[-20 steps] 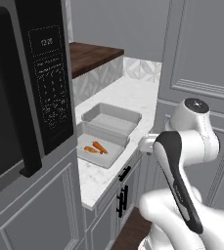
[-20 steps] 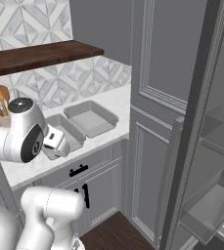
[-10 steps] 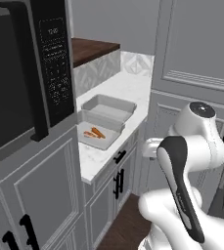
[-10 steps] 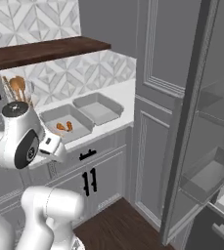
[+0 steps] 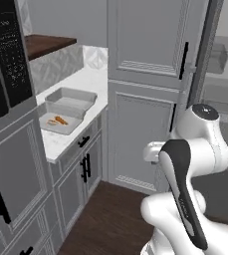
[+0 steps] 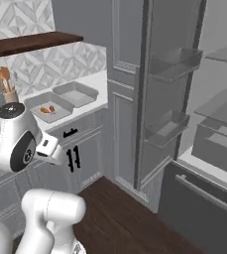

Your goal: Place one carrot and one chicken drumstick in each tupperware on the nearby counter, to pack two identical lunches.

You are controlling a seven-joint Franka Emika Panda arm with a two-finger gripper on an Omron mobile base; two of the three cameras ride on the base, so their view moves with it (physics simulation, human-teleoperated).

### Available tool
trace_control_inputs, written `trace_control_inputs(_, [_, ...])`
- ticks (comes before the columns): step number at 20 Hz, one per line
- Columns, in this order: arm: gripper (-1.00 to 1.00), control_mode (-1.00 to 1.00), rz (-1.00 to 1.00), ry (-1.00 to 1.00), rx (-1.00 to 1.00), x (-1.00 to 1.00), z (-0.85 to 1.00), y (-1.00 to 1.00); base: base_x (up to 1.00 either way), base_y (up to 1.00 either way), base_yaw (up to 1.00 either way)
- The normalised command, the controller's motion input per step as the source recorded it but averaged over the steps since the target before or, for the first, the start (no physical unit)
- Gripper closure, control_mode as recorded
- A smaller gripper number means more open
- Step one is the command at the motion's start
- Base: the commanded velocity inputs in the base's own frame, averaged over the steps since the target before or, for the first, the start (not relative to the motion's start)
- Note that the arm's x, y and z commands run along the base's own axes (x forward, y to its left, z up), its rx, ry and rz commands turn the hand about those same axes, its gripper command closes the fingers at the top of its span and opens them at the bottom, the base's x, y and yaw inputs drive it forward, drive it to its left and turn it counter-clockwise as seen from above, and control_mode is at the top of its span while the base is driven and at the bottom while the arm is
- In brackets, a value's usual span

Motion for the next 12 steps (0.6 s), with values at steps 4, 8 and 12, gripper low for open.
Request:
trace_control_inputs(4, [-1.00,1.00,0.00,0.00,0.00,0.00,0.00,0.00,-0.01,-0.57,-0.76])
trace_control_inputs(8, [-1.00,1.00,0.00,0.00,0.00,0.00,0.00,0.00,0.00,-0.65,-0.78])
trace_control_inputs(12, [-1.00,1.00,0.00,0.00,0.00,0.00,0.00,0.00,0.10,-0.65,-0.71])
